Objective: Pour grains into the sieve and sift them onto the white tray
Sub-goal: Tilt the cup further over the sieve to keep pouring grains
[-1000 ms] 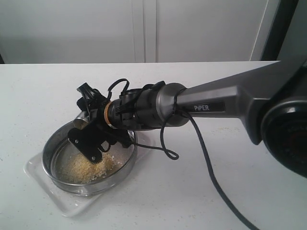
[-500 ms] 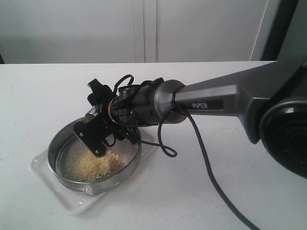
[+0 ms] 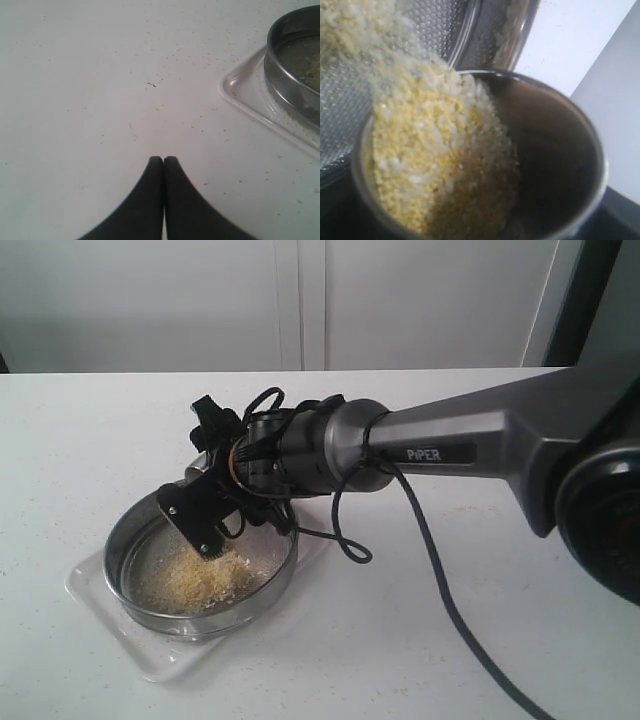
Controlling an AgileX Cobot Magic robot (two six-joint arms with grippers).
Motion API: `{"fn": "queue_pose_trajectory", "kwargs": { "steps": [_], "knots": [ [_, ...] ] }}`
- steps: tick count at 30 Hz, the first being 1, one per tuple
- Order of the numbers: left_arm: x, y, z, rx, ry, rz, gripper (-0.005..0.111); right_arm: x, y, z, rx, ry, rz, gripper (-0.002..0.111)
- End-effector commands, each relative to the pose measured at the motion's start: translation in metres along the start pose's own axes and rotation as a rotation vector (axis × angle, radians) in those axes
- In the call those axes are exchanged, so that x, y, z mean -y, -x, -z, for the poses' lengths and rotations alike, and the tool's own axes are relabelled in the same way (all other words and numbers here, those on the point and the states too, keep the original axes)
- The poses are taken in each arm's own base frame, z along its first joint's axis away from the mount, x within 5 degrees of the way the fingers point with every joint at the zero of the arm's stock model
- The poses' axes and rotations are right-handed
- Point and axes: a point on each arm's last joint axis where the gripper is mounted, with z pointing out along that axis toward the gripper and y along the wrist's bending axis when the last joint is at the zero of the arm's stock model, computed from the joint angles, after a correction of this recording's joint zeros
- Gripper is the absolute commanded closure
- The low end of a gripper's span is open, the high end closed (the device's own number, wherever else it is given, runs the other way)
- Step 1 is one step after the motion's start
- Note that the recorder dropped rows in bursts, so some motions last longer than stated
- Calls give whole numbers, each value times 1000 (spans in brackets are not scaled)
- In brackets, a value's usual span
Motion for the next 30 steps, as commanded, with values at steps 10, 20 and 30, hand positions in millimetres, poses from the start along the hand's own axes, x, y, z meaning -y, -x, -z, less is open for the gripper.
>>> {"fn": "queue_pose_trajectory", "kwargs": {
  "steps": [10, 20, 30],
  "knots": [
    [1, -5, -1, -23, -11, 4, 107, 18, -18, 25, -125, 6, -42, 108],
    [1, -5, -1, -23, -11, 4, 107, 10, -26, 33, -252, 112, -85, 108],
    [1, -5, -1, -23, -11, 4, 107, 19, -22, 59, -259, 157, -85, 108]
  ]
}}
